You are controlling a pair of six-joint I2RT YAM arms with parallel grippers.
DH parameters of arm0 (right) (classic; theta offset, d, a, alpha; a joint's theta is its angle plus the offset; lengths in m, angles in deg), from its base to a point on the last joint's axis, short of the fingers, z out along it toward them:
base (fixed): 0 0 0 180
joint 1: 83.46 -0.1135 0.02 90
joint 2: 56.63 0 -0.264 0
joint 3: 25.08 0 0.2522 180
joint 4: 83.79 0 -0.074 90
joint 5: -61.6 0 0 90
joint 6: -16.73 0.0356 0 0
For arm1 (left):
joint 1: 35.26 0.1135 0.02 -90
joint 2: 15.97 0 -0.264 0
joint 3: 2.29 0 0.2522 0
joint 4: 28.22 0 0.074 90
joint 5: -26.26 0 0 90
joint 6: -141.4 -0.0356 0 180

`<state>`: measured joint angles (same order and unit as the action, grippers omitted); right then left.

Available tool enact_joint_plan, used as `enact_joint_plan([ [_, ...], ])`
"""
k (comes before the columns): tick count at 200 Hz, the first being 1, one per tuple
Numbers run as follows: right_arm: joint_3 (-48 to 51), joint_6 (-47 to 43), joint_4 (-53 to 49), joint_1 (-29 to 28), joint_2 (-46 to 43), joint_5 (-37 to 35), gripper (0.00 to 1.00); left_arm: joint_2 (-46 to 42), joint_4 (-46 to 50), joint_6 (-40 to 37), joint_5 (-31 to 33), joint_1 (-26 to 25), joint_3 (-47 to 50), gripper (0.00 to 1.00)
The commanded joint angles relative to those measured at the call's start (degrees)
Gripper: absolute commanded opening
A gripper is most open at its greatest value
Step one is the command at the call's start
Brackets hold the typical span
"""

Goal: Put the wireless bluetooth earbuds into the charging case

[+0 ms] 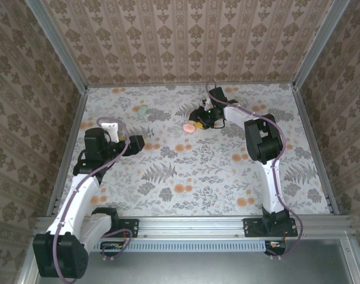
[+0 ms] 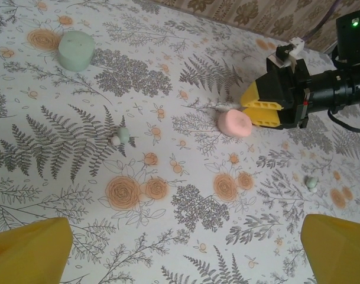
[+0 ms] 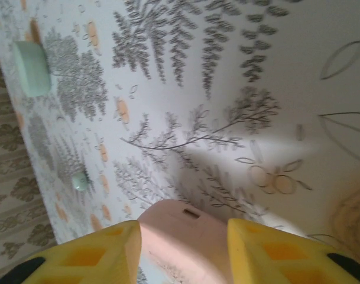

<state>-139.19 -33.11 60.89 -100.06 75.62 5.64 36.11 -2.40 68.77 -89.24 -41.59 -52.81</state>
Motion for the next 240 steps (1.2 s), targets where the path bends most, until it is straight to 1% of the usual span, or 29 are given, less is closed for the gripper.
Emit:
enact_joint_plan([
  [1,-1.3,-4.0,-7.3,0.8,-1.0,-4.9,0.48,1.6,5.2,-3.5,0.2,0.3,-4.3,1.0],
  [16,-1.2,-5.1,-8.8,1.1,-2.8,-6.7,0.5,2.9,8.1,-5.0,0.7,0.4,-6.5,1.0],
  [36,-0.6,-7.1,-11.7,1.5,-6.4,-9.2,0.52,4.3,9.3,-7.4,1.2,0.7,-8.6,1.0],
  [52,1.2,-8.5,-12.2,1.8,-10.4,-10.9,0.53,7.5,10.8,-8.4,1.0,1.1,-11.9,1.0],
  [79,6.6,-10.4,-11.2,2.3,-18.2,-12.9,0.54,17.9,14.3,-8.3,1.2,1.5,-21.0,0.95],
  [96,11.9,-11.0,-9.7,2.4,-23.4,-13.4,0.54,24.5,15.6,-8.7,3.6,1.4,-26.6,0.91],
  [135,24.8,-12.1,-6.7,2.4,-35.5,-15.9,0.55,39.7,19.1,-14.8,9.4,0.8,-39.2,0.86],
  [164,31.9,-12.1,-5.5,2.4,-42.6,-17.3,0.55,51.8,25.5,-17.7,9.2,1.2,-49.9,0.84],
  [202,34.3,-12.5,-5.5,2.4,-46.8,-19.2,0.55,65.0,31.5,-17.1,9.2,1.0,-63.2,0.77],
  [225,33.5,-12.9,-6.5,2.4,-47.6,-20.0,0.55,71.6,35.2,-17.1,10.0,0.5,-70.6,0.76],
  [240,33.3,-13.1,-6.9,2.4,-48.3,-20.4,0.55,74.6,35.7,-17.3,10.9,0.0,-73.7,0.76],
])
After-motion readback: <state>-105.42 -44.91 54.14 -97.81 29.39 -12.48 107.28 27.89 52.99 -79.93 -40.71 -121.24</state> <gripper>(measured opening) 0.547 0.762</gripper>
